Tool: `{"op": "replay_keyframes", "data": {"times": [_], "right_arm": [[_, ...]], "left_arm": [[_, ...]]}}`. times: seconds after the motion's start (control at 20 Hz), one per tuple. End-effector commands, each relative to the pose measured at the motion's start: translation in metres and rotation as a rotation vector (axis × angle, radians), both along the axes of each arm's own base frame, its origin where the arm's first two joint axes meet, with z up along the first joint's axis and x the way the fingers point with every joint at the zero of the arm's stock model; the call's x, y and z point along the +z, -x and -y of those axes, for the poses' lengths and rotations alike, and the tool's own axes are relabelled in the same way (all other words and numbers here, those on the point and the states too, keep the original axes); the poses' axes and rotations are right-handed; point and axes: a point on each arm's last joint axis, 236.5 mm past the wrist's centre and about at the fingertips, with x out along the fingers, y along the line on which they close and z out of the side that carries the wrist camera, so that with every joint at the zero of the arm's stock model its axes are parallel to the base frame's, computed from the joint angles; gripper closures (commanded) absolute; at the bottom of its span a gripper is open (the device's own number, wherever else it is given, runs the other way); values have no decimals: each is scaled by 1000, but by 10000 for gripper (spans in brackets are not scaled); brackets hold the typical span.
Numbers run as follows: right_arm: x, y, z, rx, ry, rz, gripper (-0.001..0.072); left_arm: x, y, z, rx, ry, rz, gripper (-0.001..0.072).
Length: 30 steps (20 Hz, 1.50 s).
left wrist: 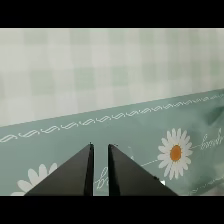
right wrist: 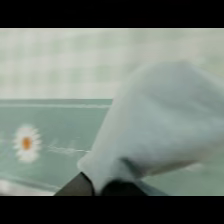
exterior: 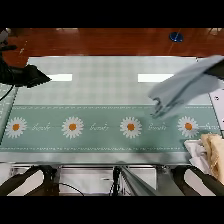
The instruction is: Fold the shirts.
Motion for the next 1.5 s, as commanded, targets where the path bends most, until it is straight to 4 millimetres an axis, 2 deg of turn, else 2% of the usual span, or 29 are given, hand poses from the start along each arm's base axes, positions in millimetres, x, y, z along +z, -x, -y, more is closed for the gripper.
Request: {"op": "replay_keyframes", "data": {"times": [0.0,0.2,0.3,0.4,0.45,0.55,0.7,0.8,1.0,1.15,1.25,1.45], "right_arm": [[-1,39,88,-297,135,-100,690],[-6,63,139,-490,176,-147,690],[-13,84,167,-583,259,-210,689],[-18,108,184,-617,358,-269,690],[-26,118,185,-635,371,-306,690],[-50,132,170,-622,343,-361,690],[-87,195,176,-718,443,-561,690],[-110,225,173,-779,415,-657,690],[-126,288,181,-970,389,-830,690],[-136,337,178,-1061,377,-999,690],[-146,360,171,-1058,370,-1120,690],[-177,395,162,-908,365,-1378,689]], "left_arm": [[-1,3,9,-27,1,-5,564],[0,4,18,-49,0,-2,564],[0,3,20,-51,-1,5,564],[1,-2,18,-35,-4,22,564],[2,-5,17,-26,-5,34,564],[5,-12,14,-4,-9,59,564],[6,-19,9,-17,-47,108,564],[5,-19,6,-12,-47,106,564],[2,-21,3,-3,-45,98,564],[-12,-26,-2,5,-39,60,564],[-19,-30,-10,25,-35,41,564],[-22,-36,-34,87,-36,38,564]]}}
